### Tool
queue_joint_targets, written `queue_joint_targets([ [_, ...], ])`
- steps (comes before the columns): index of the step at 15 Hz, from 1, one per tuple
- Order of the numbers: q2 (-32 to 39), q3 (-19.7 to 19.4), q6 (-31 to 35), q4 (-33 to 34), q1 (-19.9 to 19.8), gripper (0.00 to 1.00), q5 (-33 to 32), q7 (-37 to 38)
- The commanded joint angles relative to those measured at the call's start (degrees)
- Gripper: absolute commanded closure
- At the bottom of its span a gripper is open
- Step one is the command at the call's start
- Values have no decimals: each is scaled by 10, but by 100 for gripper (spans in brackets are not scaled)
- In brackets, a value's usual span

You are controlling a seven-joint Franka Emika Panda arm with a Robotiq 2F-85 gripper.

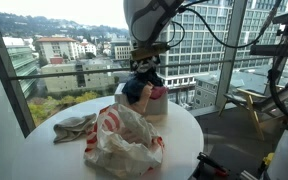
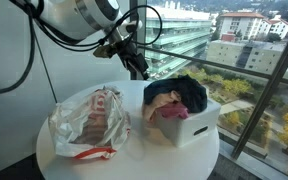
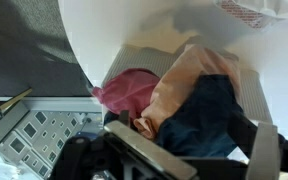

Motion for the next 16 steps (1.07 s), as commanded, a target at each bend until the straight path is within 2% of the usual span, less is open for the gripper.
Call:
queue_joint_targets([
  [1, 98, -55, 51, 99, 25, 0, -68, 111],
  [5, 163, -114, 69, 173, 52, 0, -98, 188],
  [7, 163, -115, 71, 171, 58, 0, -41, 150],
  [8, 153, -128, 66, 150, 62, 0, -57, 150],
  [11, 160, -129, 67, 158, 71, 0, -41, 149],
  [12, 157, -134, 76, 146, 82, 0, -67, 180],
  [16, 189, -159, 37, 193, 96, 0, -62, 250],
])
